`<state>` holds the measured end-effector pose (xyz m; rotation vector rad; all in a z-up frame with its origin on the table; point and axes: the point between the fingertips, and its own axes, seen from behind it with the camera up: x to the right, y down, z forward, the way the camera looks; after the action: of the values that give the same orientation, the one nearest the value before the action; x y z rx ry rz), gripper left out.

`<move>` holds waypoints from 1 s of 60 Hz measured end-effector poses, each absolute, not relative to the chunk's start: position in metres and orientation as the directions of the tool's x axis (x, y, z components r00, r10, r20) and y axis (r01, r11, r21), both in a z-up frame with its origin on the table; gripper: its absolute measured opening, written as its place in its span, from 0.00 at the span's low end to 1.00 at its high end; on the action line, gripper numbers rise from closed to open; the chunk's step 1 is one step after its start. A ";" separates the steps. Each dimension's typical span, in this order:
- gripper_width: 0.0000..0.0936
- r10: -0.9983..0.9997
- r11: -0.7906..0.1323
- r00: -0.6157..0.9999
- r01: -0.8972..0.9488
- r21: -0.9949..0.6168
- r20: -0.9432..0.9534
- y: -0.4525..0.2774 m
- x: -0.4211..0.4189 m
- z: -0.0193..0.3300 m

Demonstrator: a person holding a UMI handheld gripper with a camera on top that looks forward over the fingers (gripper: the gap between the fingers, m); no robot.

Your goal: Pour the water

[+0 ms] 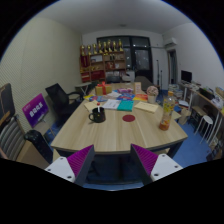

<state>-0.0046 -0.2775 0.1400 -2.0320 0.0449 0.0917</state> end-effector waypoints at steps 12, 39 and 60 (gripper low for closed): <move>0.86 -0.076 -0.458 0.996 -0.072 -0.886 -0.041 -0.267 0.027 0.126; 0.88 -0.202 -0.292 0.979 -0.087 -0.952 -0.028 -0.112 0.280 0.103; 0.58 -0.150 -0.198 0.988 -0.065 -0.978 -0.035 0.016 0.317 0.071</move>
<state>0.3168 0.0161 0.0710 -1.7715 0.1589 -0.0774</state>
